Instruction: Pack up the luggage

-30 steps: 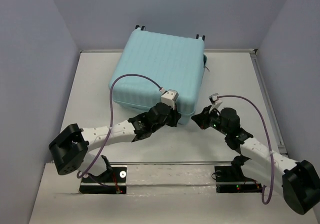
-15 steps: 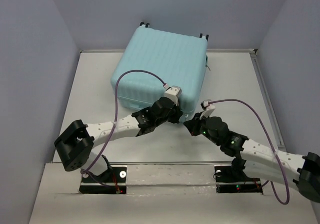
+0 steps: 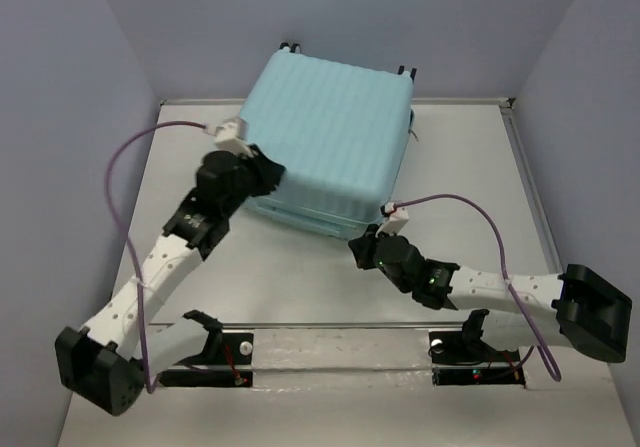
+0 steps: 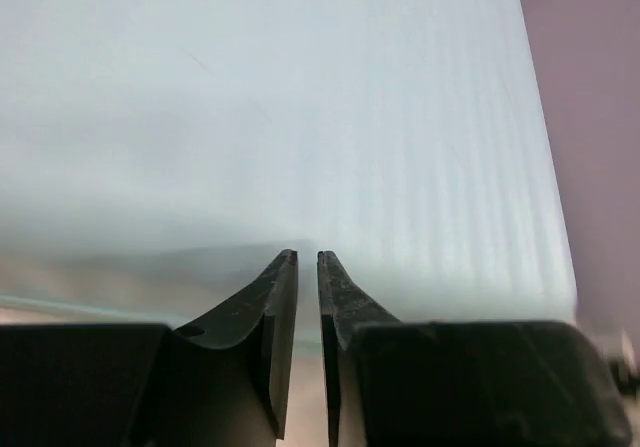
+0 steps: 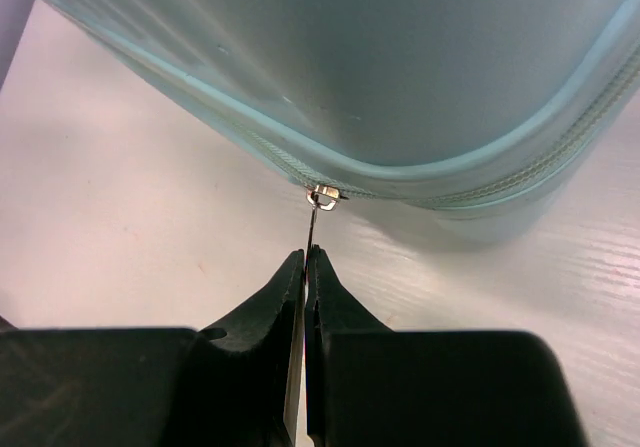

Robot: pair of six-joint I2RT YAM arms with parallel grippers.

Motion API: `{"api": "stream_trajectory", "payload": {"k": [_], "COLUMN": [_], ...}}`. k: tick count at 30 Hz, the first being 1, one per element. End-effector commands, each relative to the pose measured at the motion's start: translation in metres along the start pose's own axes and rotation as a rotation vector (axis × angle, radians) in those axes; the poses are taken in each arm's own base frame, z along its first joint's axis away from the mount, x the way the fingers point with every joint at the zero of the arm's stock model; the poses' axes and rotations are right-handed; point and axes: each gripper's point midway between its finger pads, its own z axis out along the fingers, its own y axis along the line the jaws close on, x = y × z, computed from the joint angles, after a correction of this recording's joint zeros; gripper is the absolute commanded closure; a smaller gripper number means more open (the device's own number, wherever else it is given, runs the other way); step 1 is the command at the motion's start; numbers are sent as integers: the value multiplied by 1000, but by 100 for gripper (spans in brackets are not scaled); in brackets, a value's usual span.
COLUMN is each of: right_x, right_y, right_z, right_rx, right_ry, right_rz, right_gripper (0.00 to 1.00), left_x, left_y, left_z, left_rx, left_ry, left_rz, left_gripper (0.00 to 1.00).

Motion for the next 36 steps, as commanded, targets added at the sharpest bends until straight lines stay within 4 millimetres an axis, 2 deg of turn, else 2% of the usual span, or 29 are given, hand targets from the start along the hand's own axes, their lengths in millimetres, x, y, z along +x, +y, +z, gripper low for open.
{"api": "stream_trajectory", "payload": {"k": [1,2,4,5,6,7,8,9,11,12,15,17,18,20,21,22,23,24,26,27,28,29,30,31,32,33,34,35,36], "right_x": [-9,-12,-15,-16,-18,-19,-20,-21,-22,-22,-25,-23,-28,-32,-25,-35,-32,-36,-28,-24,-16,-6,-4,19,9,13,19,37,27], "right_y": [36,36,34,33,34,34,37,38,43,45,50,53,60,74,72,87,98,115,147,164,196,215,227,233,258,263,279,280,294], "right_z": [-9,-11,-12,-13,-13,-14,-13,-13,-11,-9,-4,1,3,11,14,17,20,29,35,39,45,44,47,54,54,58,61,60,62], "right_rx": [-103,-102,-94,-92,-91,-93,-99,-102,-114,-114,-110,-107,-118,-145,-141,-174,-220,-259,-377,-434,-558,-635,-681,-713,-759,-769,-819,-839,-871], "right_ry": [3,-6,-17,-20,-23,-24,-25,-22,-16,-14,-18,-9,-18,-21,-2,-25,-11,-22,31,57,107,139,147,199,176,194,203,238,216], "right_rz": [-25,-26,-46,-52,-58,-69,-75,-87,-103,-109,-123,-142,-143,-154,-164,-161,-169,-181,-210,-223,-249,-267,-278,-311,-311,-321,-332,-351,-364], "right_gripper": [93,93,93,93,93,93,93,93,93,93,93,93,93,93,93,93,93,93,93,93,93,93,93,93,93,93,93,93,93], "left_x": [-125,-141,-150,-160,-166,-163,-165,-156,-153,-142,-130,-111,-96,-75,-71,-62,-50,-44,-32,-32,-26,-23,-22,-20,-19,-17,-16,-16,-12], "left_y": [71,99,131,158,168,188,196,215,221,232,246,250,254,237,228,222,204,194,168,158,153,145,144,142,142,143,144,143,139], "left_z": [-38,-48,-52,-60,-61,-51,-46,-32,-14,3,20,38,46,67,71,78,86,88,93,91,90,89,87,81,77,74,68,65,59], "left_rx": [-176,-221,-280,-327,-333,-364,-365,-389,-360,-359,-360,-365,-375,-335,-319,-308,-273,-254,-213,-193,-179,-152,-148,-147,-152,-165,-170,-167,-154], "left_ry": [-325,-360,-382,-418,-439,-420,-419,-380,-334,-284,-253,-197,-162,-100,-86,-61,-18,3,42,48,67,86,94,106,114,124,135,132,158], "left_rz": [-93,-131,-183,-219,-248,-284,-297,-330,-349,-379,-418,-420,-433,-425,-418,-414,-396,-388,-354,-334,-330,-324,-315,-288,-265,-246,-214,-194,-182], "left_gripper": [75,73,72,72,72,72,72,72,73,73,74,74,74,74,74,74,75,75,75,75,75,76,76,76,76,76,76,76,76]}}
